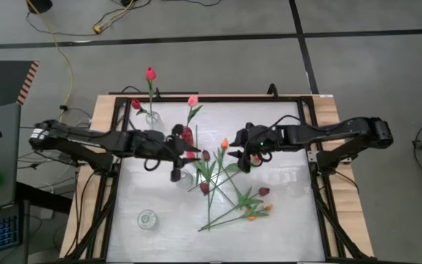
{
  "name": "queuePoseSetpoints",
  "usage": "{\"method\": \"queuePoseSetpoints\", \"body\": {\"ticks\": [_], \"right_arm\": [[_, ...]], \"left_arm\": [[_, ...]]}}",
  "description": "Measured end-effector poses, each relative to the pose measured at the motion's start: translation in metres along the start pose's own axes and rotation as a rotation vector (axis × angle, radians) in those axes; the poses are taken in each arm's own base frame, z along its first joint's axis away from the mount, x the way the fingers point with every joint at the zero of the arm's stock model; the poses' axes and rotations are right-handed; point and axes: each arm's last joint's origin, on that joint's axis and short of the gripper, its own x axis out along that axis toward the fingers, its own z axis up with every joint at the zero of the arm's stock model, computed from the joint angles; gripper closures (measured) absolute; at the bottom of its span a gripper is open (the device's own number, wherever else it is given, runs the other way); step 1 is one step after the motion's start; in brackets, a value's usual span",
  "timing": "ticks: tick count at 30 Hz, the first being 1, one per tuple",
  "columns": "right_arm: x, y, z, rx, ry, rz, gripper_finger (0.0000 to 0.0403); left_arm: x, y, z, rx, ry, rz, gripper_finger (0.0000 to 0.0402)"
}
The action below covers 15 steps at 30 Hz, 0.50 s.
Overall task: Sort flowers into vase by color
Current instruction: Put the pink tulip into the red vase
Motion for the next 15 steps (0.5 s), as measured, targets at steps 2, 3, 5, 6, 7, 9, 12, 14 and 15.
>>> {"method": "queuePoseSetpoints", "body": {"ticks": [2, 3, 5, 6, 7, 9, 12, 14, 15], "right_arm": [[0.0, 0.006, -0.007, -0.015, 0.053, 0.007, 0.0212], [0.001, 0.009, -0.01, -0.026, 0.075, 0.011, 0.0212], [0.004, 0.015, -0.012, -0.041, 0.082, 0.027, 0.0212], [0.004, 0.018, -0.015, -0.052, 0.101, 0.031, 0.0212], [0.007, 0.021, -0.018, -0.061, 0.124, 0.032, 0.0212], [0.013, 0.025, -0.021, -0.078, 0.141, 0.037, 0.0212], [0.024, 0.026, -0.031, -0.107, 0.213, 0.023, 0.0212], [0.033, 0.025, -0.037, -0.144, 0.261, 0.011, 0.0212], [0.038, 0.025, -0.041, -0.172, 0.292, 0.006, 0.0212]], "left_arm": [[0.01, -0.003, -0.005, 0.006, 0.026, -0.008, 0.0285], [0.015, -0.005, -0.006, 0.008, 0.028, -0.01, 0.0285], [0.024, -0.008, -0.011, 0.014, 0.052, -0.015, 0.0285], [0.029, -0.009, -0.013, 0.016, 0.061, -0.017, 0.0285], [0.033, -0.01, -0.015, 0.016, 0.061, -0.018, 0.0285], [0.04, -0.011, -0.019, 0.018, 0.08, -0.018, 0.0285], [0.05, -0.013, -0.023, 0.018, 0.077, -0.019, 0.0285], [0.056, -0.014, -0.025, 0.019, 0.085, -0.019, 0.0285], [0.057, -0.014, -0.025, 0.019, 0.083, -0.019, 0.0285]]}}
